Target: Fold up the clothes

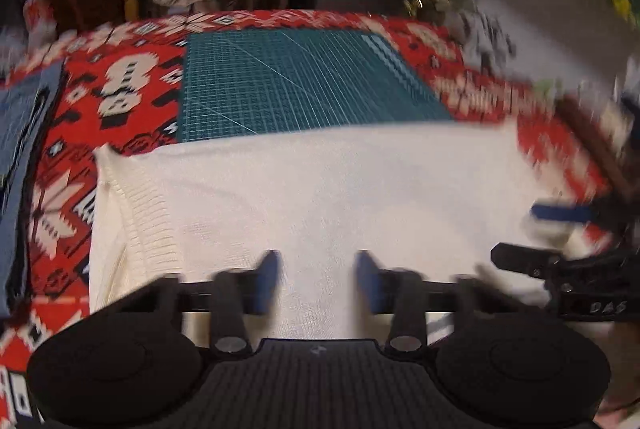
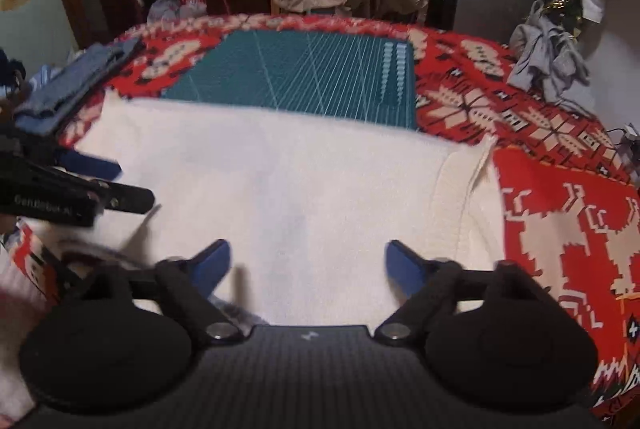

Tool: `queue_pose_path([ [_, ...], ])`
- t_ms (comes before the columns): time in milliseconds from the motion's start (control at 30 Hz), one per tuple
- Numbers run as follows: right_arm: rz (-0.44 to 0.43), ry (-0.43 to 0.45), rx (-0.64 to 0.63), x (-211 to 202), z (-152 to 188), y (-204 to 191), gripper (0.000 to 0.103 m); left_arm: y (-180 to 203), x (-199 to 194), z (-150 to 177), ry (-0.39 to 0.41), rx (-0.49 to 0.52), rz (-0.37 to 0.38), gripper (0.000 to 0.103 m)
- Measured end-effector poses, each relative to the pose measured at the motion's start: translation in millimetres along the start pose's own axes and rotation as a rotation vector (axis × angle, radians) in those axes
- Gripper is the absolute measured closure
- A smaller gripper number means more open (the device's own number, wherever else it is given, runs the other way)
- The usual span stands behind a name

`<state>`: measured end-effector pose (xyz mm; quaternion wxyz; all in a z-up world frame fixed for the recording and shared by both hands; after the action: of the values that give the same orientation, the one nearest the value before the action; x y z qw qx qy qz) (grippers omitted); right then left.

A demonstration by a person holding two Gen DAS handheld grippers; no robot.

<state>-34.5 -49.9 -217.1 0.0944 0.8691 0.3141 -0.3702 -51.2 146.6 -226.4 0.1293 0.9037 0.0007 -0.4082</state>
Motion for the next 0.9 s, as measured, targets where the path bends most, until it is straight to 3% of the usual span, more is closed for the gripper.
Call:
queue_pose_path([
  [33, -0.006, 0.014, 0.018, -5, -4, 1, 0.037, -3, -6, -5, 0.018, -0.037, 0.021, 0.077],
  [100, -0.020, 0.034, 0.065, -12, -13, 3, 0.051, -8, -15, -14, 0.053, -0.091, 0.064, 0.092],
  [200, -0.048, 0.048, 0.133, -16, -25, 6, 0.076, -11, -21, -28, 0.093, -0.151, 0.108, 0.096],
  [233, -0.049, 0.053, 0.148, -15, -28, 7, 0.080, -12, -19, -32, 0.097, -0.173, 0.120, 0.098],
  [400, 0.000, 0.133, 0.219, -1, -45, 14, 0.081, -34, 16, -40, 0.057, -0.372, 0.206, 0.102],
  [567, -0.071, 0.100, 0.347, 31, -59, 16, 0.091, -63, 34, -50, 0.097, -0.519, 0.240, 0.103],
  [700, -0.112, 0.079, 0.373, 48, -64, 9, 0.092, -92, 34, -54, 0.154, -0.562, 0.161, 0.103],
  [833, -0.152, 0.058, 0.399, 65, -69, 2, 0.091, -132, 33, -48, 0.186, -0.596, -0.001, 0.103],
  [900, -0.172, 0.048, 0.412, 73, -72, -1, 0.091, -147, 31, -42, 0.200, -0.621, -0.011, 0.103],
])
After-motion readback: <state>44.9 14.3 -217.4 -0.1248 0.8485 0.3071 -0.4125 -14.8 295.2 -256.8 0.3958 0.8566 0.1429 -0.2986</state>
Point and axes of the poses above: each gripper's, at about its wrist camera, not at the fingertips, and x roughly the way its jaws point, y to its right, z to its underside, the point moved 8 cm from there along x, roughly the way its jaws point, and after that the axes turned 3 degrees about y, right-handed, at the moved point
